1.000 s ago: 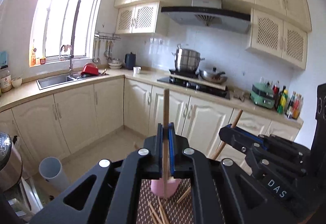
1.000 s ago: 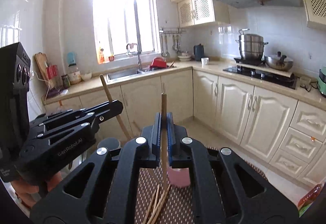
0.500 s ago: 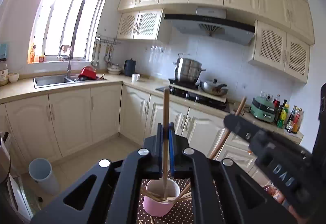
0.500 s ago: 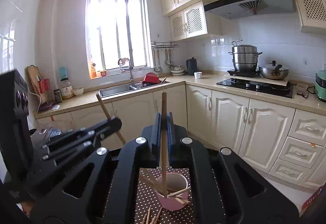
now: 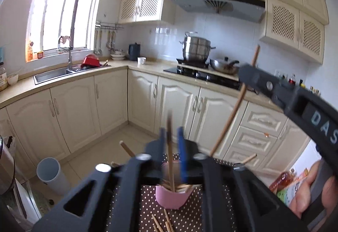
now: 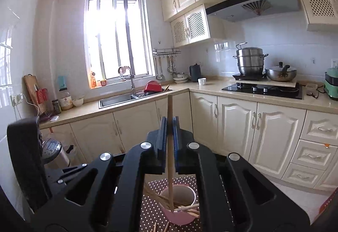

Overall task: Organize utensils
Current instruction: 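Lower the chopsticks into the cup and open both grippers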

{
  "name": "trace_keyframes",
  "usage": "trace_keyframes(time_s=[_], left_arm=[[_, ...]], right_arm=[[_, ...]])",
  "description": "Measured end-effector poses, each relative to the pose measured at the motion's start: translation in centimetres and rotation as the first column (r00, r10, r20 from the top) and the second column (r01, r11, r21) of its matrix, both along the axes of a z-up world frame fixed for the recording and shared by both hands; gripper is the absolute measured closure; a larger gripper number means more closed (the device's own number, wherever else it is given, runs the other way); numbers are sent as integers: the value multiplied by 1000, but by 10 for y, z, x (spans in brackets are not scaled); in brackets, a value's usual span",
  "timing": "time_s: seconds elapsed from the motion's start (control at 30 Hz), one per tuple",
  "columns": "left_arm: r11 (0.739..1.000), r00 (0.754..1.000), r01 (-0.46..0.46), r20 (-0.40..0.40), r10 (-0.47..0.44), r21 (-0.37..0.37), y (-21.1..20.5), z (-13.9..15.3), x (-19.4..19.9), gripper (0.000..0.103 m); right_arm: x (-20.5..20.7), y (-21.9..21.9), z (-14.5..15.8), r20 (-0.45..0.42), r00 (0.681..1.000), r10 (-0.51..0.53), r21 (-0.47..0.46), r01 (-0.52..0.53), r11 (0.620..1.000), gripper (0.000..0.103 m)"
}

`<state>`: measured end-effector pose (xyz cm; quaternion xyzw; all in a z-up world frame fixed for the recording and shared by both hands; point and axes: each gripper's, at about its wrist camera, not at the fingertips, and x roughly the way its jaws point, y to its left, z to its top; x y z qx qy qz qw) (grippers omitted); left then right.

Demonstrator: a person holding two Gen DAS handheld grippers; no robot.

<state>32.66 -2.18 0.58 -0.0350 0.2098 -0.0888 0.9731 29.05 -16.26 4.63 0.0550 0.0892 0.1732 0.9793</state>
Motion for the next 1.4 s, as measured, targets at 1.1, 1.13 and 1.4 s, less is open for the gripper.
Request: trace_keyframes(time_s=[1.1,1.13,1.4], left_arm=[[996,996,-78,38,77,31,34,0,-19,59],[997,997,-75,35,74,29,32,-1,-17,59],[997,998,-67,-13,68,24,34,-21,-8,56]], right_arm=[[12,20,-16,4,1000,-14,-26,14,1000,100],[10,21,-19,-3,1000,-12,-38,12,999,100],[10,6,-46,-105,992,-69,-72,61,996,99]])
